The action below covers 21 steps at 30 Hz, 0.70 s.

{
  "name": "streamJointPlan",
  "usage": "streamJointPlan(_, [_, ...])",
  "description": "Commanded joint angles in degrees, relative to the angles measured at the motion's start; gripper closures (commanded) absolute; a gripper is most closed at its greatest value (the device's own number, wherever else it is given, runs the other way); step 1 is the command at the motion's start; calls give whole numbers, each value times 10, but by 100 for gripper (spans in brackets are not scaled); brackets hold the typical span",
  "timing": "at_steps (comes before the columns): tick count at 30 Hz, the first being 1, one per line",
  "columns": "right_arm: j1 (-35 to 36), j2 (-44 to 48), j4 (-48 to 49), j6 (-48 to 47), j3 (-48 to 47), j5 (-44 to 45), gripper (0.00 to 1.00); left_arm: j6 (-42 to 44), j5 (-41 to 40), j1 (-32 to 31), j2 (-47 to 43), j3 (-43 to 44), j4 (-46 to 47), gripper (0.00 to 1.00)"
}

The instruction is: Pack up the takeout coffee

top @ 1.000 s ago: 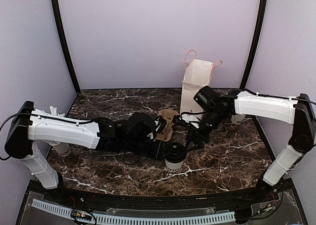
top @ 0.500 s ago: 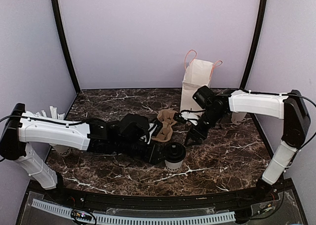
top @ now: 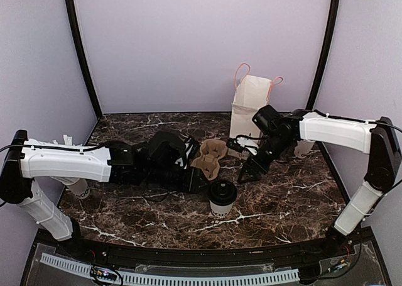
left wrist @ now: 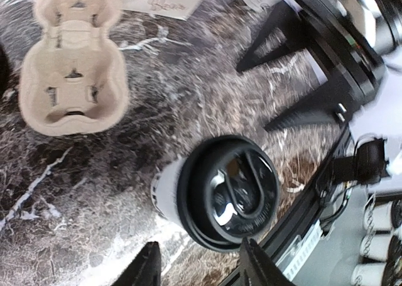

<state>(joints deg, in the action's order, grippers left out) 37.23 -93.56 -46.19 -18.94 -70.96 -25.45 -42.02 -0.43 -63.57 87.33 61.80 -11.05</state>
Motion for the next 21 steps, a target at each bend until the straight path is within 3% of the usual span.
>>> streamJointPlan(1, [-20, 11, -39, 27, 41, -129, 31, -53, 38, 43, -33, -23, 8, 59])
streamJointPlan(7, [-20, -12, -51, 11, 74, -231, 32, -62, 80, 53, -8, -38, 65, 62])
streamJointPlan(21, [-20, -70, -66, -2, 34, -268, 35, -80, 107, 56, 28, -46, 102, 66])
